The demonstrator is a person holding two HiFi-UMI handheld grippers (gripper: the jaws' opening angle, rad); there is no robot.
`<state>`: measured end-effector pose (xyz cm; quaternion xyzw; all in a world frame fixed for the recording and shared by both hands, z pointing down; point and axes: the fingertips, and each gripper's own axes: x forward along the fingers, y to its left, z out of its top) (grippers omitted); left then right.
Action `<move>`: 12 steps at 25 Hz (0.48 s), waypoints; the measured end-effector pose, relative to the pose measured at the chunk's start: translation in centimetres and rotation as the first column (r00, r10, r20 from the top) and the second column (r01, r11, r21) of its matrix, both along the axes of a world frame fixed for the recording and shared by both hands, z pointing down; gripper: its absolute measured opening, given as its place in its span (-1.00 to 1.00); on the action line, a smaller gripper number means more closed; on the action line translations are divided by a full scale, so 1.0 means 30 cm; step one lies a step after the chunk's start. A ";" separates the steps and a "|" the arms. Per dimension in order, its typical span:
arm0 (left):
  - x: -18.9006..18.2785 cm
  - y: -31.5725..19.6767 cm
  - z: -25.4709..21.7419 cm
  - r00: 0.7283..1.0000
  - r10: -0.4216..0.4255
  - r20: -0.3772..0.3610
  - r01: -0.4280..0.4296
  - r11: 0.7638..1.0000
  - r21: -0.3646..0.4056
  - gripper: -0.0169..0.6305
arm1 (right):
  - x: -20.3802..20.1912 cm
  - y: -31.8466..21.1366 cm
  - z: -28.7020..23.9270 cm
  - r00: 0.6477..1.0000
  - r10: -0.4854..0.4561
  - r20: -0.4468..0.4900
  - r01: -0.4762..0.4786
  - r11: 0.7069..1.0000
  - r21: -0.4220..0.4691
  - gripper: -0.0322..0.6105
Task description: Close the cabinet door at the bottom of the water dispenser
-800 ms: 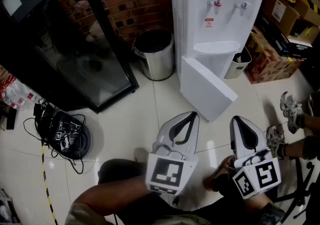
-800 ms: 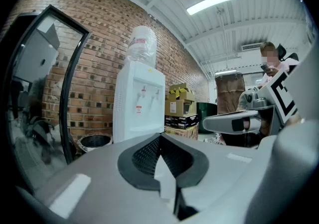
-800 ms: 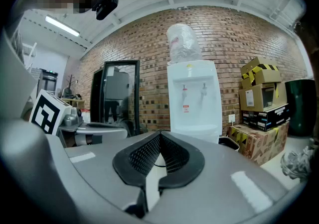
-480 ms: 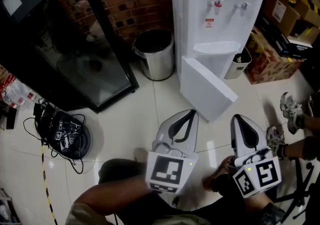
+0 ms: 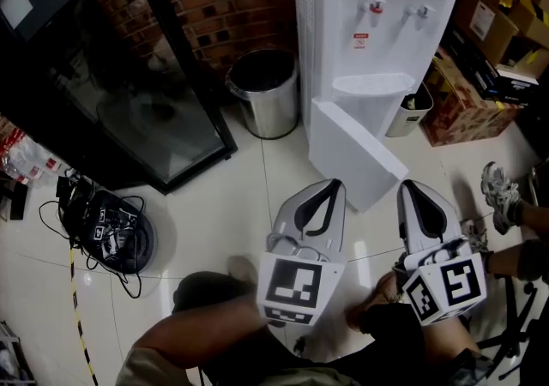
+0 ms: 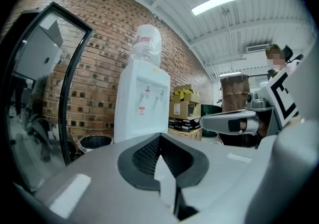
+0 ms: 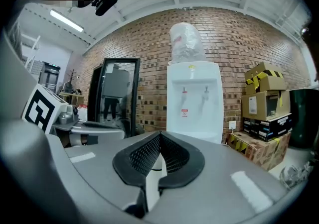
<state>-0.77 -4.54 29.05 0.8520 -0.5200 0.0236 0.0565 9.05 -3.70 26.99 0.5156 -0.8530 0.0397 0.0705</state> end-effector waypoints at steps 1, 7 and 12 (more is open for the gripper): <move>0.004 -0.014 -0.001 1.000 -0.004 0.004 0.004 1.000 0.006 -0.95 | 0.008 -0.021 0.008 1.000 0.003 -0.020 -0.003 1.000 0.005 -0.90; -0.012 -0.119 0.067 0.997 -0.044 0.065 0.045 0.999 -0.013 -0.95 | 0.021 -0.141 0.122 0.993 -0.004 -0.118 0.000 0.999 -0.034 -0.82; -0.013 -0.205 0.128 0.998 -0.033 0.060 0.037 0.998 -0.056 -0.95 | 0.008 -0.215 0.181 0.976 -0.021 -0.219 0.012 0.999 -0.043 -0.74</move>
